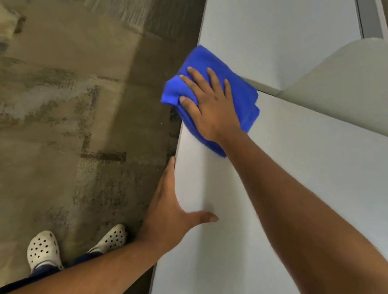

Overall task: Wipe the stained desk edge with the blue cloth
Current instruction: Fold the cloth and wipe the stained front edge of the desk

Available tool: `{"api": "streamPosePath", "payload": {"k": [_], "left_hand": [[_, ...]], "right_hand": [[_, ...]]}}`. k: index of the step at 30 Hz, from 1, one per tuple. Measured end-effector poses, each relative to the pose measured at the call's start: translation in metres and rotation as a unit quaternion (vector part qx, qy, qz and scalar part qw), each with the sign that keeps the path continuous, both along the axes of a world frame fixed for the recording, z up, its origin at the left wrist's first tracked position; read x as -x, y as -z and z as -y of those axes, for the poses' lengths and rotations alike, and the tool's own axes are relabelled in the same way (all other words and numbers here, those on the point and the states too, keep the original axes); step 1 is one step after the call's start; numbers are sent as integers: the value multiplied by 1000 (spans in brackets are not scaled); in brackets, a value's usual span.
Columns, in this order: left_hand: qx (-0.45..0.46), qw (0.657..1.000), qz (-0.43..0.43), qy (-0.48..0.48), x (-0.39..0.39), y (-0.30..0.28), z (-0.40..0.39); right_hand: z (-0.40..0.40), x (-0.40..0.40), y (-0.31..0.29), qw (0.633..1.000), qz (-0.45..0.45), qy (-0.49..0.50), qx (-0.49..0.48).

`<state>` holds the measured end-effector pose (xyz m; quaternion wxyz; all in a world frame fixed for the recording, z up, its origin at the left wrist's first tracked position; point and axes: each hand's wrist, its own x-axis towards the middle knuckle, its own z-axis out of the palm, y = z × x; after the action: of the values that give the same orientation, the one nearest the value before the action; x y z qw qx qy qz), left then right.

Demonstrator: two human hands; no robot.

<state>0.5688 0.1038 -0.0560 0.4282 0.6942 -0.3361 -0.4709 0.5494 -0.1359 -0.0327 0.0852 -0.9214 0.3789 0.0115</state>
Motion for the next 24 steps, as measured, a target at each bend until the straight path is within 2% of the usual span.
{"api": "streamPosePath", "payload": {"k": [2, 3, 7, 9, 14, 16, 20, 24], "left_hand": [[8, 1000, -12, 0, -1, 0, -2], [8, 1000, -17, 0, -1, 0, -3], [-2, 1000, -25, 2, -1, -2, -4], [5, 1000, -23, 6, -1, 1, -4], [12, 999, -33, 10, -1, 3, -1], [25, 998, -53, 8, -1, 3, 2], [25, 998, -52, 5, 0, 5, 3], [5, 998, -69, 12, 3, 6, -1]], "right_hand": [[22, 30, -3, 998, 28, -48, -32], [34, 50, -5, 998, 44, -30, -43], [39, 107, -7, 981, 64, 176, -47], [6, 107, -2, 973, 54, 224, -32], [-101, 111, 7, 986, 22, 164, -18], [-120, 107, 9, 989, 6, 146, -22], [-80, 70, 5, 994, -20, 109, -17], [-15, 14, 0, 989, 4, 144, -17]]}}
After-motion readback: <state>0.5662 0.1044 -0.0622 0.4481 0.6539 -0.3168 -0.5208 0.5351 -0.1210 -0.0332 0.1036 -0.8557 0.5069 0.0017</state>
